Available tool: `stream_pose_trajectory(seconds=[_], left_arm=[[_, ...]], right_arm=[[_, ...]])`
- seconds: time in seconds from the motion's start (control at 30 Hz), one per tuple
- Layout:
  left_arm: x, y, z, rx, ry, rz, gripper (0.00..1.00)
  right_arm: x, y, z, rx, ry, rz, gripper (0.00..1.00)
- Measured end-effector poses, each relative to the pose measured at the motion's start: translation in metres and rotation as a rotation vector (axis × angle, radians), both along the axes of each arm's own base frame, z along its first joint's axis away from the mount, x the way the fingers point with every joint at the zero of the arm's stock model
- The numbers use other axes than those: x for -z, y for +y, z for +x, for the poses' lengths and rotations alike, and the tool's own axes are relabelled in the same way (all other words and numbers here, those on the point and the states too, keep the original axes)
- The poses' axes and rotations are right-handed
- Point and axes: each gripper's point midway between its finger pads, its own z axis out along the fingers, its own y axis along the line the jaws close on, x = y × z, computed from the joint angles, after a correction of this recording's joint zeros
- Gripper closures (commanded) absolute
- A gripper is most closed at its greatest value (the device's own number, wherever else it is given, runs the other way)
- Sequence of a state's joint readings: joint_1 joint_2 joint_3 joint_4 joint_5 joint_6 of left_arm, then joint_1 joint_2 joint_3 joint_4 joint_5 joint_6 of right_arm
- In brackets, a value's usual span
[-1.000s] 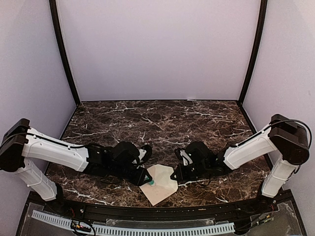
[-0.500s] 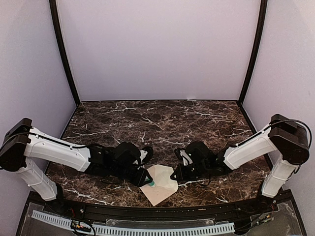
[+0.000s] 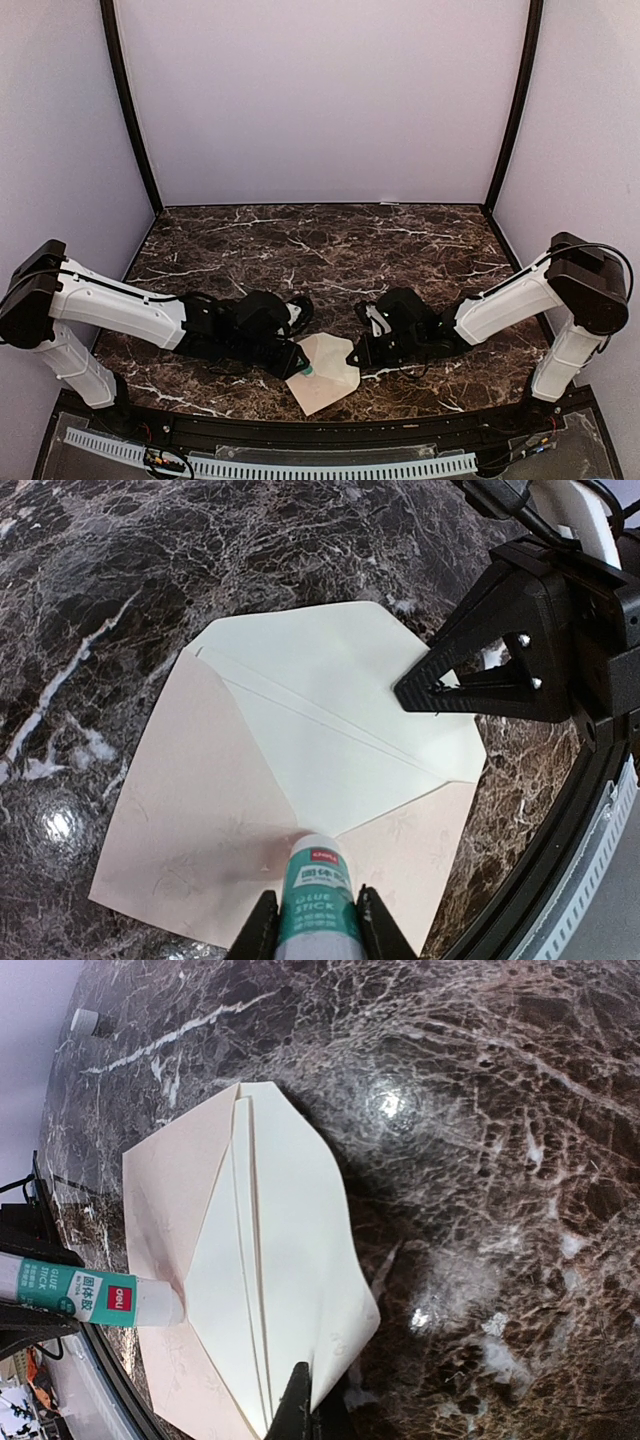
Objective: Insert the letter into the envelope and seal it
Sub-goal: Paint the envelope at the center of the board.
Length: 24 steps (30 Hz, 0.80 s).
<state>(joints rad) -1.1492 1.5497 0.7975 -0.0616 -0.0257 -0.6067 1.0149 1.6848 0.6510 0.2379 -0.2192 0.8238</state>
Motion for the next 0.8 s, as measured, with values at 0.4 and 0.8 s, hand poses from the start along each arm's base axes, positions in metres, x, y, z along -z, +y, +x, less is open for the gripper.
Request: stream_pose_trajectory(seconds=[0.4, 0.8], left_arm=[[0.0, 0.005, 0.01, -0.04, -0.05, 0.024, 1.0], [-0.001, 0.011, 0.02, -0.08, -0.097, 0.047, 1.0]], right_arm=[[0.0, 0.0, 0.0, -0.006, -0.005, 0.0, 1.0], [0.0, 0.001, -0.001, -0.02, -0.011, 0.0, 1.0]])
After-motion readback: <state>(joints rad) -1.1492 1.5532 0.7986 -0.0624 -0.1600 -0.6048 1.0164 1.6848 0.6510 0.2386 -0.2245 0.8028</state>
